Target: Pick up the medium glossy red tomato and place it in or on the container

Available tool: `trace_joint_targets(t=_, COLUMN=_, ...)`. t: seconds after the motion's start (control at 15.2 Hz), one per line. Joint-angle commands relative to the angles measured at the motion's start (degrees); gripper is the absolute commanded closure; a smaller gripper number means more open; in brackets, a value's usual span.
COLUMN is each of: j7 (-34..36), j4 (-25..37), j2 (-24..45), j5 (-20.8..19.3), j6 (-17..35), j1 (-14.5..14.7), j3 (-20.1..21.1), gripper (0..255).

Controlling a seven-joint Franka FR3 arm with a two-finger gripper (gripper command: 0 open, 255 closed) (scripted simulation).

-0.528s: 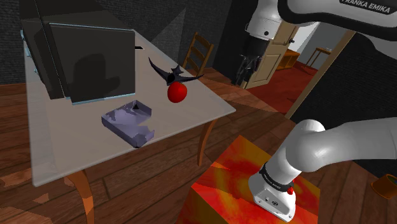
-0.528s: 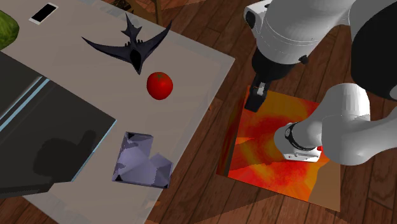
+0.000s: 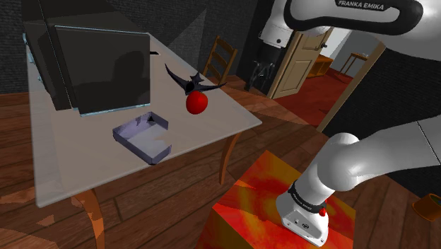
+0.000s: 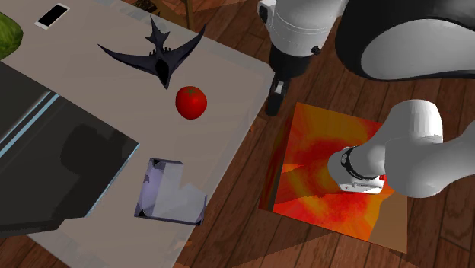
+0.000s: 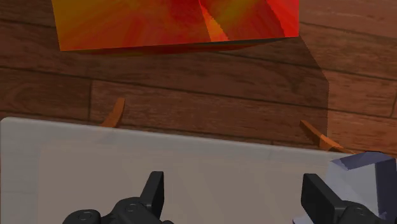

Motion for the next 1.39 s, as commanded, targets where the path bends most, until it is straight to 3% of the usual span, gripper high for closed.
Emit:
trace_joint_targets(t=0.0, j7=-2.97, j4=0.91, j2=3.97, j5=0.55, j6=3.38, j1=0.08, j3=-1.81, gripper=0)
trace_joint_targets(t=0.66, j7=-18.16, j4=12.28, j2=25.13, j5=8.32, j6=12.8, j1=1.1, j3=-9.04, gripper=0)
trace_joint_targets(t=1.32, j7=-32.15, j4=33.45, j2=49.01, j5=20.99, j6=12.13, j1=-1.52, j3=-10.74, gripper=0)
